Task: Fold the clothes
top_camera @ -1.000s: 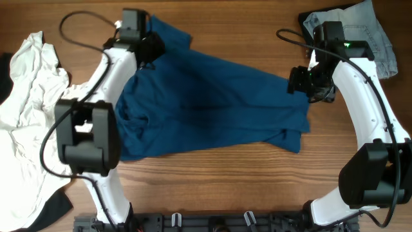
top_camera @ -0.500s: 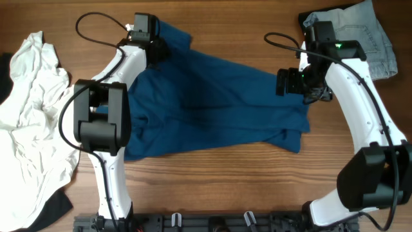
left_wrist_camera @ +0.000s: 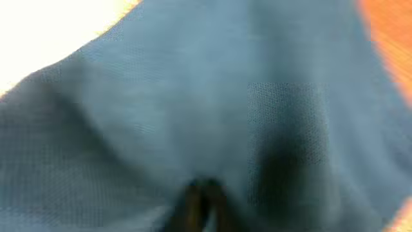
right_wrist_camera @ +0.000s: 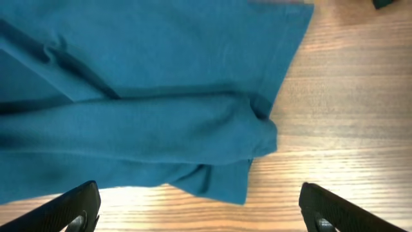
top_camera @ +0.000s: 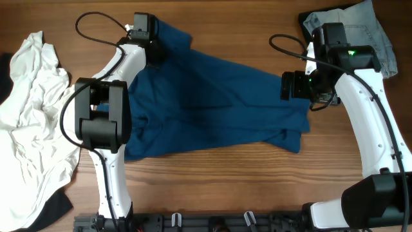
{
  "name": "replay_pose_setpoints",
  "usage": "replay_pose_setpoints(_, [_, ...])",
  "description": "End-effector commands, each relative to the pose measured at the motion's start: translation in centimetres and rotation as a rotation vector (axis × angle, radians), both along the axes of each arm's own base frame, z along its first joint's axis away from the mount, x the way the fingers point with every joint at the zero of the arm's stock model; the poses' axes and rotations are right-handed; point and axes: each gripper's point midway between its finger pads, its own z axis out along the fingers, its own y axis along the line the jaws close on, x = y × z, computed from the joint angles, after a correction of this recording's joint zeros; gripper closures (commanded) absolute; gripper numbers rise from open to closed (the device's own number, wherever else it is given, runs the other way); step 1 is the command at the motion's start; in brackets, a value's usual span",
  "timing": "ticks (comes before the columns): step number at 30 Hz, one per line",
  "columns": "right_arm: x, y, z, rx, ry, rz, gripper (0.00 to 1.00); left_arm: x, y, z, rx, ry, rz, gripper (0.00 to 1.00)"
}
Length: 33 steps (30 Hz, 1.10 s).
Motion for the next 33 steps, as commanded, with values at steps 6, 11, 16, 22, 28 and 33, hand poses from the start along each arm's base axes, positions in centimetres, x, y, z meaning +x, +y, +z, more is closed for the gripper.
replay_pose_setpoints(6, [2.2,0.4,1.6,0.008,-0.122,0.055,0.0,2.6,-0.7,-1.9,-0.045,-0.08,-0.011,0.09])
replay_pose_setpoints(11, [2.8,0.5,1.3,0.01,-0.131,0.063,0.0,5.6,-0.6,2.2,-0.072,-0.175,0.012,0.01])
replay_pose_setpoints(16, [3.0,1.4,0.0,0.055,-0.091,0.096,0.0,9.3,0.7,7.1,-0.026,-0.345,0.012,0.0])
replay_pose_setpoints(22, [3.0,1.5,0.0,0.052,-0.095,0.111,0.0,10.6,4.4,5.7,-0.017,-0.382,0.082,0.01])
replay_pose_setpoints(28, [2.8,2.9,0.0,0.054,-0.094,0.16,0.0,10.5,4.9,4.1,0.015,-0.266,0.059,0.67])
replay_pose_setpoints(33, [2.5,3.9,-0.1,0.054,-0.085,0.196,0.0,11.6,4.4,8.9,0.01,-0.304,0.049,0.58])
